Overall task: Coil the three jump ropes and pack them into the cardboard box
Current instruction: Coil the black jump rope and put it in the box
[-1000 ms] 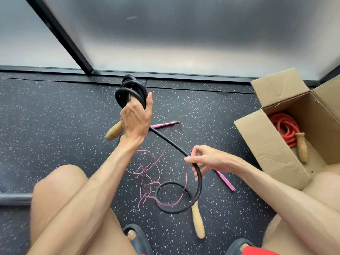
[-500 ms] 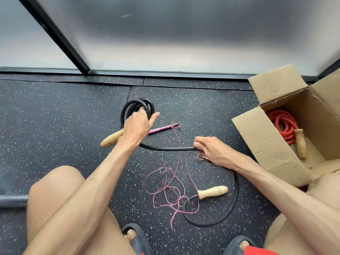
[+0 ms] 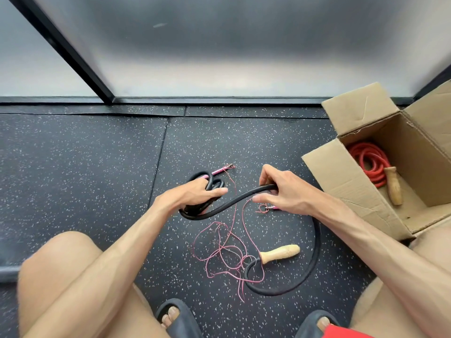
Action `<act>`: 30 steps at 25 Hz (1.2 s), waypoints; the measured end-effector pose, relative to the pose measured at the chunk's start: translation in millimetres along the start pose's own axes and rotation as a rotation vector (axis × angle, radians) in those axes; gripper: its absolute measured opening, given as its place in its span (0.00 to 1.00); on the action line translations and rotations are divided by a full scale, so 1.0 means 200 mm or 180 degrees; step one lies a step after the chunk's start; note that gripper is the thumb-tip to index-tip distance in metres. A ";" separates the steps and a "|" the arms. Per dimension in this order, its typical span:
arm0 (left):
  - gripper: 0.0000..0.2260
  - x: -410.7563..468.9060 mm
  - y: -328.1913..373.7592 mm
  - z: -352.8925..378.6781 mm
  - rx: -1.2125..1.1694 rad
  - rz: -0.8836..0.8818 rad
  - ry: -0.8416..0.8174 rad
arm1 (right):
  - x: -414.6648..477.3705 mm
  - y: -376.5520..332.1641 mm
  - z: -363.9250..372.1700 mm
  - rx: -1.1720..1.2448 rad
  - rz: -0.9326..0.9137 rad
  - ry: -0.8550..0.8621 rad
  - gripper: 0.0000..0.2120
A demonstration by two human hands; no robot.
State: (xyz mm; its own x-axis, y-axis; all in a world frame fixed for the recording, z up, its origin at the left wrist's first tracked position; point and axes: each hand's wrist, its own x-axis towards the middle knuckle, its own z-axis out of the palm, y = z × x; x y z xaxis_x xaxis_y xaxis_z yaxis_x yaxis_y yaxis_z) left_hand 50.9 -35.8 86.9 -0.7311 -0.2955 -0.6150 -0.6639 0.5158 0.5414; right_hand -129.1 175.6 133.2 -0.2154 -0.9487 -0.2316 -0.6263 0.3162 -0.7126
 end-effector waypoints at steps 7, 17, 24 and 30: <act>0.29 -0.04 0.08 -0.03 -0.0561 -0.0095 -0.0539 | 0.05 0.07 0.01 -0.1271 -0.0881 0.1152 0.11; 0.40 -0.21 0.29 -0.16 -0.1679 0.0529 -0.1715 | 0.14 0.11 0.02 -0.0605 -0.0787 0.1670 0.11; 0.25 -0.21 0.32 -0.22 -0.2954 0.1139 -0.2063 | 0.19 0.01 0.15 0.1266 0.0006 0.1237 0.20; 0.24 -0.20 0.30 -0.32 -0.3960 0.1472 -0.0879 | 0.16 0.02 0.22 0.2971 0.0812 0.0071 0.25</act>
State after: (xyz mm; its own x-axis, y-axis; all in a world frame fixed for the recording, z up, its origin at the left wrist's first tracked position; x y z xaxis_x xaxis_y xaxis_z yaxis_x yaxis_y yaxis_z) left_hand 29.8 -45.1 181.1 -0.9666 -0.0489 -0.2517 -0.1770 -0.5829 0.7930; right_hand -105.8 145.5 94.6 -0.2825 -0.8490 -0.4464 0.2865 0.3695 -0.8840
